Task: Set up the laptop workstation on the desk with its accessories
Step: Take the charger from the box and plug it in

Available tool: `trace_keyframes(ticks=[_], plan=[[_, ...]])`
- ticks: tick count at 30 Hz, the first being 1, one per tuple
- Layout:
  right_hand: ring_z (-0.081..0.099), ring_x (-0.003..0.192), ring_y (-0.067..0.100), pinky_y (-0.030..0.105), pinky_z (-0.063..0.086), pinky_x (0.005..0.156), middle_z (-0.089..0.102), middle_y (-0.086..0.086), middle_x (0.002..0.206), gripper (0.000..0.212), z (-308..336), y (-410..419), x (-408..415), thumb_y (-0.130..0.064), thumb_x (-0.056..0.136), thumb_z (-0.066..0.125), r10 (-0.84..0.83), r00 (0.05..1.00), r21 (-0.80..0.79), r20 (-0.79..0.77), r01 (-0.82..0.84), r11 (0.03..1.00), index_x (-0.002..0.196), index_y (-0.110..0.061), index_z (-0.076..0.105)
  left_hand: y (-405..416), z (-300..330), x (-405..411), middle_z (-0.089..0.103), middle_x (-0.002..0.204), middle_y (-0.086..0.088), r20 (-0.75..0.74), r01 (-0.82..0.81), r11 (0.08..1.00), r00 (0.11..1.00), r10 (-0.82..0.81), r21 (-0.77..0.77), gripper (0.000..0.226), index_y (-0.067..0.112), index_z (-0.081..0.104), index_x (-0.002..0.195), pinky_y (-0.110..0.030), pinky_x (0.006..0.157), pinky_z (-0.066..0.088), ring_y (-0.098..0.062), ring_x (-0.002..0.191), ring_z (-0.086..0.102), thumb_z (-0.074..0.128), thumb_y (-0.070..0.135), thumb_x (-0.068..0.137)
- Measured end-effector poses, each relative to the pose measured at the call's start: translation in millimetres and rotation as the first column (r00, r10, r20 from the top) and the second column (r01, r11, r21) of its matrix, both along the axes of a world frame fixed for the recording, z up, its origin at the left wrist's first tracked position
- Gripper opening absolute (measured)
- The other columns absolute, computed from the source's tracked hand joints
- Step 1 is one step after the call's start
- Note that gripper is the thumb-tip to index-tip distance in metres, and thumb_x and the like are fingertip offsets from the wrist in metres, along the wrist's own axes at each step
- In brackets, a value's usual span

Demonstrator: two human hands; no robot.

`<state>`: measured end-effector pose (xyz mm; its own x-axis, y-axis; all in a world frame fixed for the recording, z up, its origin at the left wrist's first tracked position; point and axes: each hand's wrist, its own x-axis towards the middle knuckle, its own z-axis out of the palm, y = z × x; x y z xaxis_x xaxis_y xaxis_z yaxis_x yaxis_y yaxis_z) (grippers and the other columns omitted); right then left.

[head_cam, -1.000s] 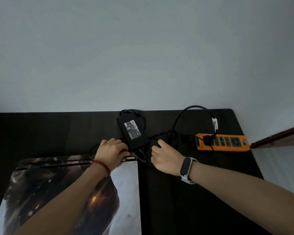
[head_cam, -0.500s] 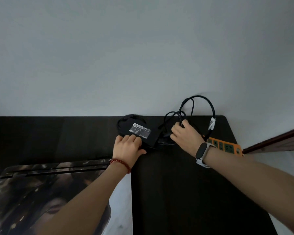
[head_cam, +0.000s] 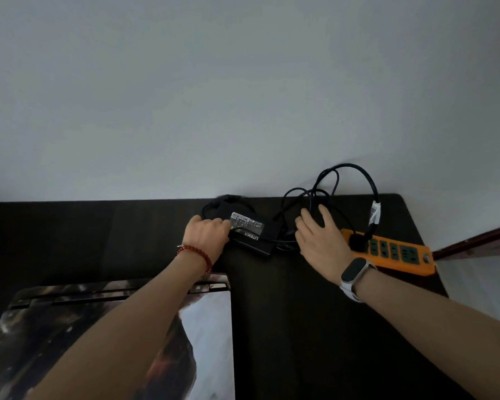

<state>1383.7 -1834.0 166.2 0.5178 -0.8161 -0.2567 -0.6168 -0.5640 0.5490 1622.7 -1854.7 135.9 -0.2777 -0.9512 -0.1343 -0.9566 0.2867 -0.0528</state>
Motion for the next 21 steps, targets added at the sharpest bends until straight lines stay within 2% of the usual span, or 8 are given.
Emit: trace_keyframes(ticks=[2,4,7,9,13,17,19,21], plan=[[0.052,0.12,0.03,0.058,0.035,0.104,0.062,0.014,0.118,0.034,-2,9,0,-0.026,0.084,0.062,0.046,0.991,-0.052,0.122,-0.04,0.998,0.113,-0.009,0.061,-1,-3,4,0.063,0.104,0.0,-0.02,-0.017,1.0,1.0,0.016,-0.012,0.019,0.016,0.052,0.102,-0.031,0.08,0.035,-0.02,0.097,0.061,0.046,0.032,0.093],[0.062,0.106,0.026,0.056,0.042,0.099,0.069,0.008,0.1,0.036,-5,12,2,-0.022,0.077,0.065,0.11,0.964,-0.087,0.241,-0.091,0.992,0.112,-0.011,0.063,3,-6,7,0.062,0.103,0.0,-0.069,-0.059,0.998,0.996,0.057,-0.028,0.02,0.017,0.053,0.101,-0.031,0.079,0.035,-0.021,0.097,0.06,0.046,0.034,0.093],[0.064,0.08,0.022,0.044,0.051,0.084,0.066,0.0,0.073,0.04,-5,8,9,-0.018,0.072,0.068,0.17,0.944,-0.107,0.283,-0.145,0.984,0.111,-0.015,0.065,19,-12,11,0.063,0.101,0.0,-0.13,-0.133,0.991,0.982,0.135,0.023,0.022,0.019,0.054,0.099,-0.033,0.08,0.036,-0.021,0.096,0.058,0.046,0.038,0.09],[0.059,0.069,0.019,0.034,0.049,0.072,0.061,-0.004,0.063,0.026,0,1,18,-0.018,0.075,0.065,0.139,0.954,-0.079,0.265,-0.122,0.989,0.101,-0.018,0.067,27,-16,15,0.064,0.101,0.001,-0.134,-0.141,0.987,0.98,0.151,0.081,0.02,0.02,0.055,0.099,-0.033,0.081,0.037,-0.02,0.096,0.058,0.046,0.036,0.089],[0.058,0.076,0.025,0.033,0.042,0.068,0.063,0.003,0.071,0.018,7,-24,42,-0.008,0.076,0.06,-0.054,0.921,-0.037,0.386,0.074,0.997,0.094,-0.01,0.06,22,-12,19,0.062,0.095,-0.002,-0.213,-0.239,0.971,0.948,0.235,0.009,0.016,0.015,0.056,0.09,-0.032,0.078,0.038,-0.021,0.092,0.055,0.047,0.029,0.088],[0.059,0.064,0.026,0.029,0.045,0.056,0.062,0.004,0.056,0.017,7,-45,67,-0.001,0.062,0.07,-0.156,0.864,-0.036,0.479,0.197,0.98,0.072,-0.01,0.06,4,-7,25,0.065,0.092,-0.006,-0.406,-0.457,0.887,0.8,0.441,0.065,0.016,0.015,0.055,0.099,-0.032,0.069,0.04,-0.026,0.085,0.06,0.047,0.027,0.092],[0.059,0.074,0.028,0.033,0.045,0.063,0.065,0.005,0.066,0.011,-2,-54,72,-0.001,0.072,0.061,-0.184,0.848,-0.007,0.497,0.216,0.976,0.077,-0.01,0.06,-5,-10,28,0.066,0.092,-0.006,-0.406,-0.478,0.874,0.785,0.467,0.083,0.015,0.015,0.053,0.1,-0.03,0.066,0.037,-0.029,0.084,0.06,0.047,0.026,0.092],[0.055,0.091,0.031,0.037,0.041,0.076,0.064,0.009,0.086,0.015,-15,-63,72,-0.001,0.082,0.048,-0.223,0.833,0.041,0.507,0.235,0.971,0.089,-0.008,0.059,-9,-14,28,0.066,0.092,-0.005,-0.389,-0.462,0.885,0.805,0.447,0.061,0.014,0.015,0.055,0.098,-0.03,0.066,0.036,-0.027,0.082,0.06,0.047,0.025,0.093]])
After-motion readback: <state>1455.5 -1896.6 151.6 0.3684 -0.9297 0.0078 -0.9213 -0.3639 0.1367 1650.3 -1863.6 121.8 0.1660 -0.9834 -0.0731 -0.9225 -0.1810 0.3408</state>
